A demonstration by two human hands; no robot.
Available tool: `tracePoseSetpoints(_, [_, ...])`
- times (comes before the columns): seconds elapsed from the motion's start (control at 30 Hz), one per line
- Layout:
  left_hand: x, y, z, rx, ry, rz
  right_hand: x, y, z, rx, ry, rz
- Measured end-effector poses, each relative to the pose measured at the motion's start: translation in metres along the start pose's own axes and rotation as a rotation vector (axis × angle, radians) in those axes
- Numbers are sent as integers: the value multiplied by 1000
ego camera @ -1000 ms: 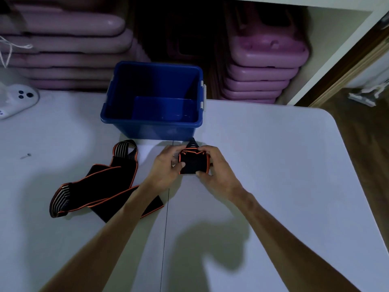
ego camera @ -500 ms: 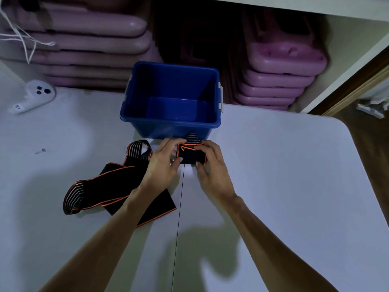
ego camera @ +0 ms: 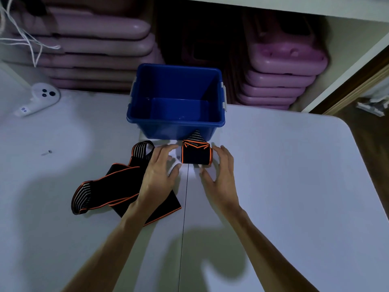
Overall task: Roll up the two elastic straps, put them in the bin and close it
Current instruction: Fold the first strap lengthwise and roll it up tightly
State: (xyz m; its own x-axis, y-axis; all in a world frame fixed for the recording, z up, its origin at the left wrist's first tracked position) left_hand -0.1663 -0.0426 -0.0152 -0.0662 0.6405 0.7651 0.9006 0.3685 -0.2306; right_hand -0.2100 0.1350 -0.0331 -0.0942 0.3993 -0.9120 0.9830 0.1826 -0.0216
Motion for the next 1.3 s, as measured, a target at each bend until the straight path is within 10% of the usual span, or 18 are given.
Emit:
tracePoseSetpoints(1.03, [13,30,36,-638,-162,85,15,47,3,-219,136,0])
tracePoseSetpoints(1.3, [17,53,36,-591,-123,85,21,74,-17,-198,-43,202])
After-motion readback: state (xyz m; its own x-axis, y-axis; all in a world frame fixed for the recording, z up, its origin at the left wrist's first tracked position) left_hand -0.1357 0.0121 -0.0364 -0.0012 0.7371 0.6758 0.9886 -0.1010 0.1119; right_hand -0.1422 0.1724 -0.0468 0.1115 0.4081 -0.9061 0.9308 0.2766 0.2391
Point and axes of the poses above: each hand's wrist, its own y-axis away from the middle knuckle, its own z-axis out of the palm, x = y × z, the point moved 7 cm from there along -y, towards the middle knuckle, and after that the axes turned 7 degrees about x, right-handed, at the moved point
